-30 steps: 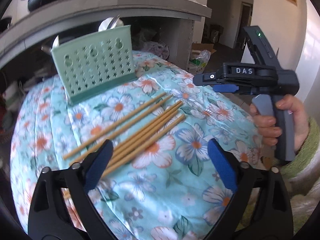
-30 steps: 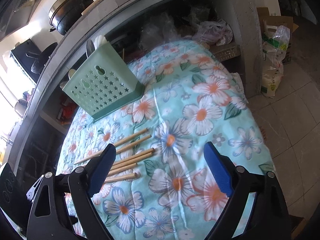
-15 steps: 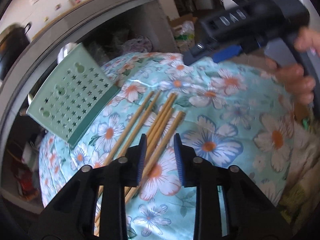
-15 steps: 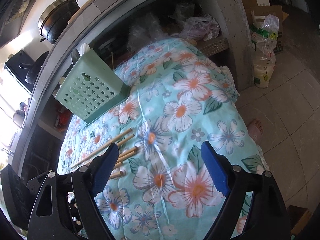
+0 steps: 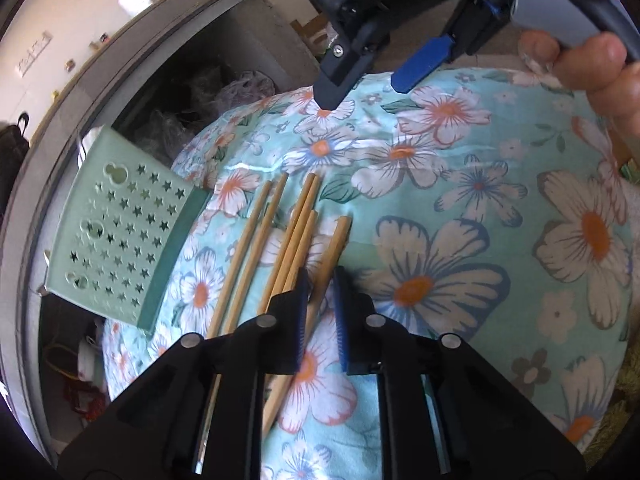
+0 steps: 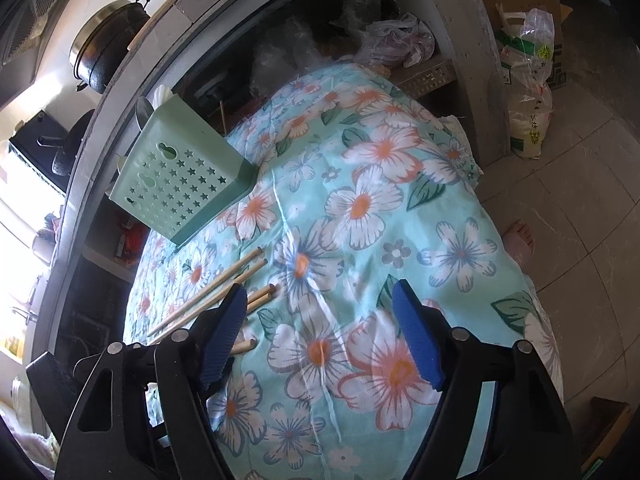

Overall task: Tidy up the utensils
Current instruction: 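Close the left tool on the chopsticks and lift one chopstick, then carry the chopstick toward the holder with the left tool while the right tool grasps a chopstick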

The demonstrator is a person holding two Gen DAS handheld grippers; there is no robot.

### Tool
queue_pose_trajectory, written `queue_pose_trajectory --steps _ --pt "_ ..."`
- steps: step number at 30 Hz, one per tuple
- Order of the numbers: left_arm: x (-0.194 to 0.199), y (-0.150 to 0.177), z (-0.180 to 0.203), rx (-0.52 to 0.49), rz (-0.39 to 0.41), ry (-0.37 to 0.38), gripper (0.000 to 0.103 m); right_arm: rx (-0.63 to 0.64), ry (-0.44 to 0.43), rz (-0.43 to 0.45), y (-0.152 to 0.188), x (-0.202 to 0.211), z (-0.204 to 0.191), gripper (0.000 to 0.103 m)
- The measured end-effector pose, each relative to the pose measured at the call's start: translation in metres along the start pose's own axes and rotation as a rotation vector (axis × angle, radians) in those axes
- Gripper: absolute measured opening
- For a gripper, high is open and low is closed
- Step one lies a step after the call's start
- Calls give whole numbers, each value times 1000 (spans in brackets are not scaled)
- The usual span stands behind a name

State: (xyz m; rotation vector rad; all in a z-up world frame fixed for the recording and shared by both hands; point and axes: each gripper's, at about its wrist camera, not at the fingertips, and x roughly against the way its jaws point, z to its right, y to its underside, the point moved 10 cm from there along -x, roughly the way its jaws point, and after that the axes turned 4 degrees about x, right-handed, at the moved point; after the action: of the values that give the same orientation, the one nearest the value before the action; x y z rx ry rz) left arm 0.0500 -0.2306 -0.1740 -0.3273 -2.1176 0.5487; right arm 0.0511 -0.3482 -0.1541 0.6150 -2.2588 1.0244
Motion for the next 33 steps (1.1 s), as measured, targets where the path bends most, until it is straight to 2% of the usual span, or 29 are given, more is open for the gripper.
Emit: queue_pose_trajectory --steps 6,10,12,17,23,27,33 --pt "13 -7 -8 11 44 -33 9 -52 -59 15 2 9 -1 65" --pt "33 -17 -27 79 90 -36 8 -96 -104 27 3 16 -5 62" --pt "45 -21 -41 134 115 -36 8 -114 -131 33 4 19 -9 60" --pt "75 -25 -97 359 184 -13 7 -152 -211 26 11 22 -24 55" --pt "111 -13 -160 643 273 28 5 -226 -329 -38 25 8 -51 48" --pt "121 1 -184 739 301 8 5 -254 -366 -103 39 -10 -67 41" --pt "130 18 -204 844 330 19 5 -320 -385 -180 53 -35 -74 35"
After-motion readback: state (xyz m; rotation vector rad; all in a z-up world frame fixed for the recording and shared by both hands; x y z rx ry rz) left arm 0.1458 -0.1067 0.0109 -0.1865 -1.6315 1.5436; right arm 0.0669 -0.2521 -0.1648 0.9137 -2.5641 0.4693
